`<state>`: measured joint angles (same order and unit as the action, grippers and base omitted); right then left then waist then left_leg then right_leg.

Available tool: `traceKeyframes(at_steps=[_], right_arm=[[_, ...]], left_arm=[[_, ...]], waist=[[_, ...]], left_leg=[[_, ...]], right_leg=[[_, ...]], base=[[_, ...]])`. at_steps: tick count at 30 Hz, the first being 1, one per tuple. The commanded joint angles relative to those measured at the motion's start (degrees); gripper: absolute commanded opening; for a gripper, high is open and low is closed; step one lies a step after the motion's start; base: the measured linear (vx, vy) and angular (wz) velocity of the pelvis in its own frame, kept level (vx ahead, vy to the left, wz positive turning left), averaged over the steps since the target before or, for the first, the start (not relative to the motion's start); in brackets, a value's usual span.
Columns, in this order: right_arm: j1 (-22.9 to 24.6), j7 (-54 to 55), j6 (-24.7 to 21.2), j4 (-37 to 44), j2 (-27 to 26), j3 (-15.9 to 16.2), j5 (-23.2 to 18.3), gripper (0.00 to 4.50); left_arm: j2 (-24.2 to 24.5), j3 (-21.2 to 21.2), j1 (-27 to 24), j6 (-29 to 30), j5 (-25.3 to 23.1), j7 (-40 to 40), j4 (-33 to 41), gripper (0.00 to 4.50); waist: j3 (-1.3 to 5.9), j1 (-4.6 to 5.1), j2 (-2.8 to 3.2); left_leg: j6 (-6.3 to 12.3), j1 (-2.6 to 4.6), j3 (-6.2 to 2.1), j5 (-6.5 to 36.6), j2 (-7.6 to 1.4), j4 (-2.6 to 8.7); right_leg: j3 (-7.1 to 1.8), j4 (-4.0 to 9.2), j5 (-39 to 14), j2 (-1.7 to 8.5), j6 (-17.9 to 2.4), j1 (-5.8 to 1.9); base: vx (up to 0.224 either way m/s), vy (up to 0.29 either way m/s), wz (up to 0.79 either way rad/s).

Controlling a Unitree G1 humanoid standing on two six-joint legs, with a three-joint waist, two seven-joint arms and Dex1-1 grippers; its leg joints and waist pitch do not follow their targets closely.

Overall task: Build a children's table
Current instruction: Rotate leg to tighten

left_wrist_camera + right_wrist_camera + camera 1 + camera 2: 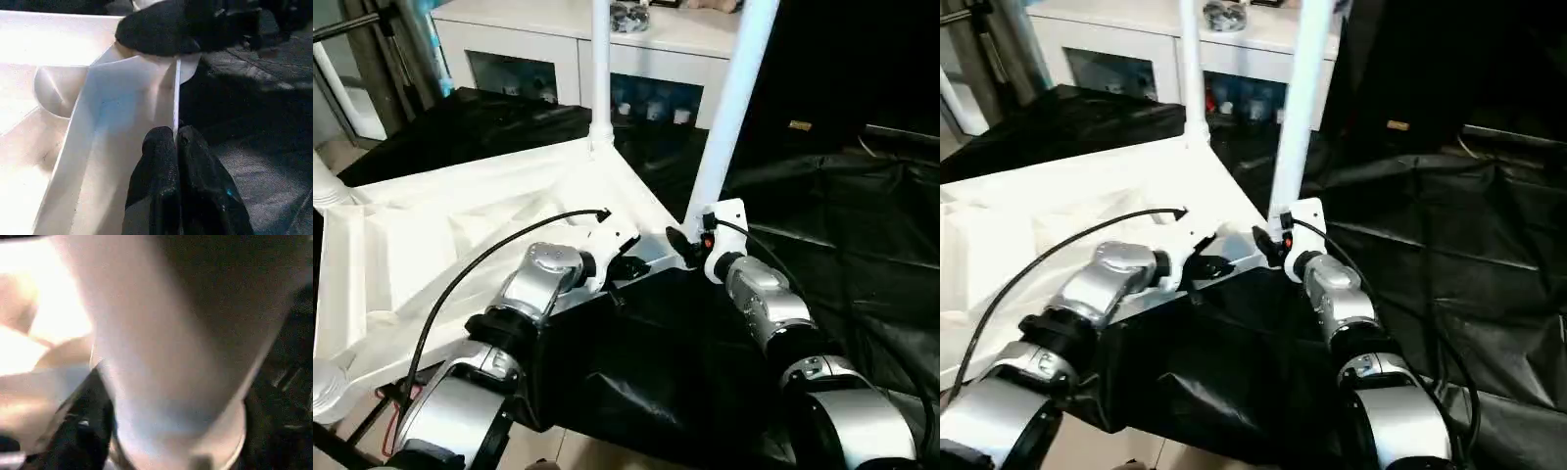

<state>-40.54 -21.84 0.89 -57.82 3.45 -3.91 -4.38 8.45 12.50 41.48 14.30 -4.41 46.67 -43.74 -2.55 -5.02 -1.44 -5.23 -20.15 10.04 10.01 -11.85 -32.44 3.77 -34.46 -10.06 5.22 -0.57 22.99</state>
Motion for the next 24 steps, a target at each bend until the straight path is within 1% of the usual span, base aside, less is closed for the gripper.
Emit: traceKeyframes(at_steps=[1,2,3,4,6,7,8,9,10,11,12,13,14,15,16,17,18,19,21,22,24], right_arm=[[0.51,-5.23,-0.41,-2.36,-3.4,4.84,1.91,3.66],[0.7,-6.68,0.25,-1.93,-2.85,5.65,2.47,3.81],[0.75,-7.19,0.61,-1.85,-2.59,6.03,2.64,3.91],[1.02,-9.38,0.9,-1.28,-1.88,6.56,2.62,3.91],[1.63,-13.67,1.69,-0.18,-0.5,7.45,2.46,3.91],[1.68,-14.03,1.78,-0.09,-0.39,7.52,2.44,3.91],[2.02,-16.26,2.32,0.55,0.41,7.82,2.36,3.91],[2.85,-21.48,3.19,2.27,2.27,8.13,2.01,3.91],[2.85,-21.48,3.19,2.27,2.27,8.13,2.01,3.91],[3.33,-24.78,3.71,3.23,3.52,8.15,1.77,3.91],[3.71,-27.35,3.68,4.01,4.32,8.19,1.29,3.91],[4.04,-29.4,3.55,4.7,4.94,8.33,0.85,3.91],[4.34,-30.99,3.55,5.29,5.47,8.58,0.55,3.91],[4.45,-31.4,3.56,5.48,5.61,8.68,0.47,3.91],[5.12,-34.58,3.02,6.88,6.71,9.2,-0.19,3.91],[5.54,-36.5,2.59,7.76,7.37,9.48,-0.6,3.91],[5.6,-36.79,2.53,7.91,7.48,9.53,-0.66,3.91],[6.4,-40.2,1.48,9.68,8.7,9.97,-1.46,3.91],[7.16,-43.12,0.56,11.24,9.59,10.19,-1.92,3.91],[7.43,-44.18,0.33,11.76,9.85,10.23,-1.96,3.66],[7.98,-46.36,-0.62,12.84,10.41,10.62,-1.95,3.58]], left_arm=[[-1.64,0.66,0.94,-1.24,0.0,-1.54,-0.29,0.0],[-1.05,0.93,0.65,-1.79,0.18,-0.07,0.12,0.0],[-0.81,1.02,0.56,-2.17,0.21,0.53,0.17,0.0],[-0.23,1.13,0.26,-2.27,0.39,1.81,0.62,0.0],[0.84,1.37,-0.39,-2.98,0.84,4.49,1.43,0.0],[0.94,1.39,-0.45,-3.03,0.89,4.75,1.49,0.0],[1.6,1.49,-0.82,-3.32,1.18,6.2,1.94,0.0],[3.34,1.82,-2.0,-5.41,2.36,11.0,3.34,0.0],[3.34,1.82,-2.0,-5.41,2.36,11.0,3.34,0.0],[4.66,2.14,-2.76,-5.91,3.06,14.18,4.49,0.0],[5.53,2.41,-3.13,-6.24,3.35,15.95,5.11,0.0],[6.14,2.56,-3.37,-6.39,3.59,17.22,5.54,0.0],[6.54,2.59,-3.52,-6.49,3.79,18.06,5.77,0.0],[6.64,2.59,-3.58,-6.48,3.85,18.26,5.86,0.0],[7.37,2.41,-3.82,-6.52,4.42,19.96,6.31,0.0],[7.8,2.28,-3.97,-6.56,4.78,21.0,6.6,0.0],[7.89,2.27,-3.99,-6.56,4.83,21.2,6.66,0.0],[9.04,2.16,-4.38,-6.39,5.6,23.77,7.49,0.0],[10.44,2.31,-4.98,-5.54,6.48,26.97,8.74,0.0],[11.03,2.45,-5.22,-5.03,6.84,28.35,9.25,0.0],[12.34,2.78,-5.7,-4.59,7.1,30.19,10.11,0.0]], waist=[[3.17,0.23,0.03],[3.17,0.26,-0.03],[3.15,0.26,-0.02],[3.18,0.38,-0.08],[3.26,0.43,-0.18],[3.27,0.48,-0.23],[3.32,0.6,-0.12],[3.39,0.52,-0.14],[3.51,0.56,-0.22],[3.51,0.74,-0.01],[3.68,0.79,-0.02],[3.73,0.73,0.03],[3.82,0.59,0.14],[3.77,0.54,0.19],[3.6,0.4,0.24],[3.67,0.14,0.15],[3.67,-0.03,0.2],[3.6,-0.19,0.21],[3.44,-0.28,0.18],[3.42,-0.28,0.21],[3.33,-0.24,0.31]], left_leg=[[0.91,0.06,-0.01,15.52,-0.99,3.95],[0.95,0.19,0.02,16.13,-0.98,3.91],[1.04,0.09,-0.01,16.17,-0.96,3.93],[1.1,-0.16,-0.07,15.66,-0.95,3.96],[1.71,-0.11,0.02,15.29,-0.95,3.82],[2.14,-0.24,0.02,14.35,-0.97,3.78],[2.33,-0.29,0.05,13.08,-1.02,3.74],[2.54,-0.28,0.01,12.72,-1.04,3.71],[3.39,-0.51,0.09,11.7,-1.06,3.5],[3.74,-0.51,0.07,10.57,-1.17,3.55],[4.17,-0.43,0.18,9.81,-1.14,3.31],[4.51,-0.3,0.21,9.24,-1.18,3.22],[5.39,-0.22,0.35,7.75,-1.29,2.99],[5.79,-0.28,0.43,7.18,-1.32,2.95],[6.25,-0.2,0.53,7.58,-1.42,2.99],[6.4,-0.13,0.59,7.93,-1.49,2.87],[6.36,-0.09,0.59,8.02,-1.54,2.89],[6.01,0.01,0.61,8.69,-1.59,2.98],[5.14,-0.05,0.58,10.41,-1.63,3.17],[4.72,-0.03,0.57,11.01,-1.64,3.22],[4.29,0.01,0.53,11.89,-1.65,3.35]], right_leg=[[-2.07,4.66,-17.53,2.8,-10.0,-2.45],[-2.09,4.79,-18.33,2.82,-9.86,-2.3],[-2.09,4.79,-18.54,2.81,-9.78,-2.37],[-2.09,4.67,-18.15,2.8,-9.65,-2.54],[-2.13,4.64,-17.37,2.85,-9.83,-2.55],[-2.14,4.53,-16.21,2.87,-10.28,-2.69],[-2.17,4.27,-14.19,2.8,-10.91,-2.71],[-2.11,4.21,-13.42,2.85,-11.25,-2.85],[-2.13,3.89,-10.8,2.8,-11.95,-3.03],[-2.13,3.6,-8.47,2.68,-12.82,-2.94],[-2.08,3.33,-6.68,2.63,-13.73,-3.07],[-2.1,3.21,-5.35,2.61,-14.34,-3.06],[-2.05,2.76,-1.86,2.42,-15.67,-3.08],[-2.03,2.63,-0.64,2.34,-16.14,-3.04],[-1.97,2.72,-0.52,2.34,-16.54,-3.01],[-1.96,2.63,-0.92,2.41,-16.73,-3.07],[-1.98,2.61,-1.22,2.49,-16.77,-3.04],[-2.01,2.73,-2.36,2.54,-16.66,-2.94],[-2.05,3.01,-5.3,2.65,-15.94,-3.02],[-2.1,3.06,-6.39,2.72,-15.69,-2.92],[-2.09,3.25,-8.02,2.68,-15.36,-2.83]], base=[[0.0,0.0,0.0],[0.0,0.0,0.0],[0.0,0.0,0.0],[0.0,0.0,0.0],[0.0,0.0,0.0],[0.0,0.0,0.0],[0.0,0.0,0.0],[0.0,0.0,0.0],[0.0,0.0,0.0],[0.0,0.0,0.0],[0.0,0.0,0.0],[0.0,0.0,0.0],[0.0,0.0,0.0],[0.0,0.0,0.0],[0.0,0.0,0.0],[0.0,0.0,0.0],[0.0,0.0,0.0],[0.0,0.0,0.0],[0.0,0.0,0.0],[0.0,0.0,0.0],[0.0,0.0,0.0]])
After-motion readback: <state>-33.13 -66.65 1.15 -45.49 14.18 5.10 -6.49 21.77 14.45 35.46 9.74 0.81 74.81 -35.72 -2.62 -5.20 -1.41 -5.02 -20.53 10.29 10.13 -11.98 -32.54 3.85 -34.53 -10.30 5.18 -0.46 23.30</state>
